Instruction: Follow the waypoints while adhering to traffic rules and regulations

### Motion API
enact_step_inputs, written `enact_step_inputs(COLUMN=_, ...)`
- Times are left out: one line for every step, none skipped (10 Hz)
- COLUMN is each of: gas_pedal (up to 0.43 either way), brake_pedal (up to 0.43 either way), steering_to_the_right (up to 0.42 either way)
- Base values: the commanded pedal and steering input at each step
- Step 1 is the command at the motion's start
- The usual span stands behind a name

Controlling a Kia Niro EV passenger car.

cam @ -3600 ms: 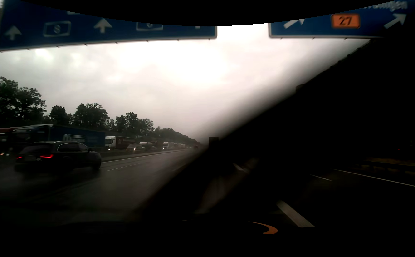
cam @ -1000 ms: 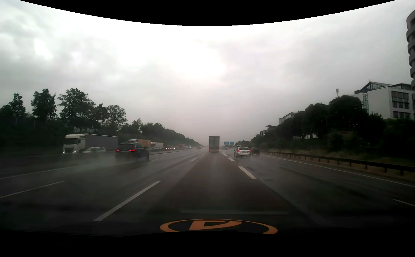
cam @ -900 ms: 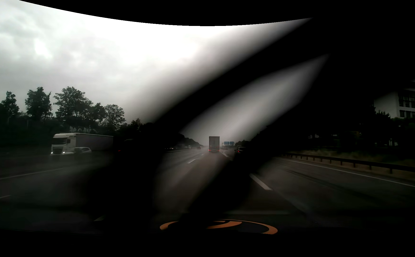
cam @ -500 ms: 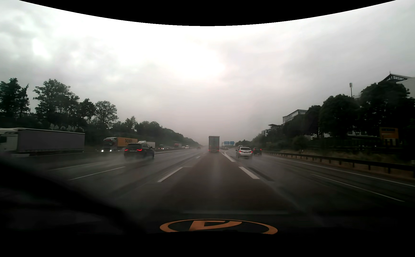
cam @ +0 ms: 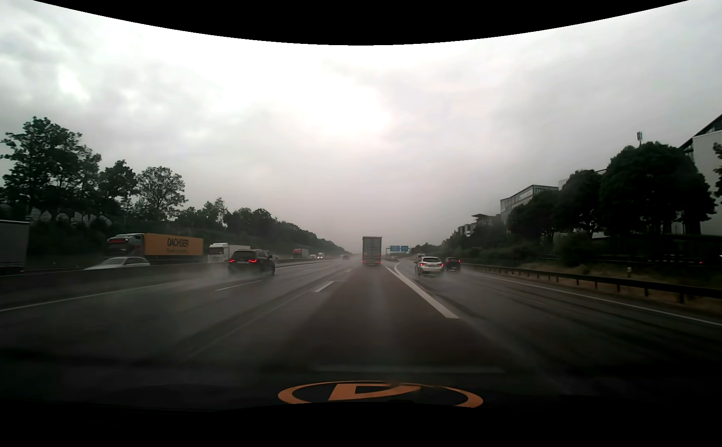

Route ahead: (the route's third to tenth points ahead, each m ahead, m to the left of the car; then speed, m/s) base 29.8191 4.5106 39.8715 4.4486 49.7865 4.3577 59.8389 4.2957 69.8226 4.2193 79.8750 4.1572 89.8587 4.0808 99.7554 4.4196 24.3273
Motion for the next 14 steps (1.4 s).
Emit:
enact_step_inputs(gas_pedal=0.13, brake_pedal=0.0, steering_to_the_right=0.0)
enact_step_inputs(gas_pedal=0.13, brake_pedal=0.0, steering_to_the_right=0.0)
enact_step_inputs(gas_pedal=0.13, brake_pedal=0.0, steering_to_the_right=0.0)
enact_step_inputs(gas_pedal=0.13, brake_pedal=0.0, steering_to_the_right=0.0)
enact_step_inputs(gas_pedal=0.13, brake_pedal=0.0, steering_to_the_right=0.0)
enact_step_inputs(gas_pedal=0.13, brake_pedal=0.0, steering_to_the_right=0.0)
enact_step_inputs(gas_pedal=0.13, brake_pedal=0.0, steering_to_the_right=0.0)
enact_step_inputs(gas_pedal=0.13, brake_pedal=0.0, steering_to_the_right=0.0)
enact_step_inputs(gas_pedal=0.13, brake_pedal=0.0, steering_to_the_right=0.0)
enact_step_inputs(gas_pedal=0.13, brake_pedal=0.0, steering_to_the_right=0.0)
enact_step_inputs(gas_pedal=0.13, brake_pedal=0.0, steering_to_the_right=-0.001)
enact_step_inputs(gas_pedal=0.13, brake_pedal=0.0, steering_to_the_right=0.0)
enact_step_inputs(gas_pedal=0.13, brake_pedal=0.0, steering_to_the_right=-0.001)
enact_step_inputs(gas_pedal=0.13, brake_pedal=0.0, steering_to_the_right=-0.001)
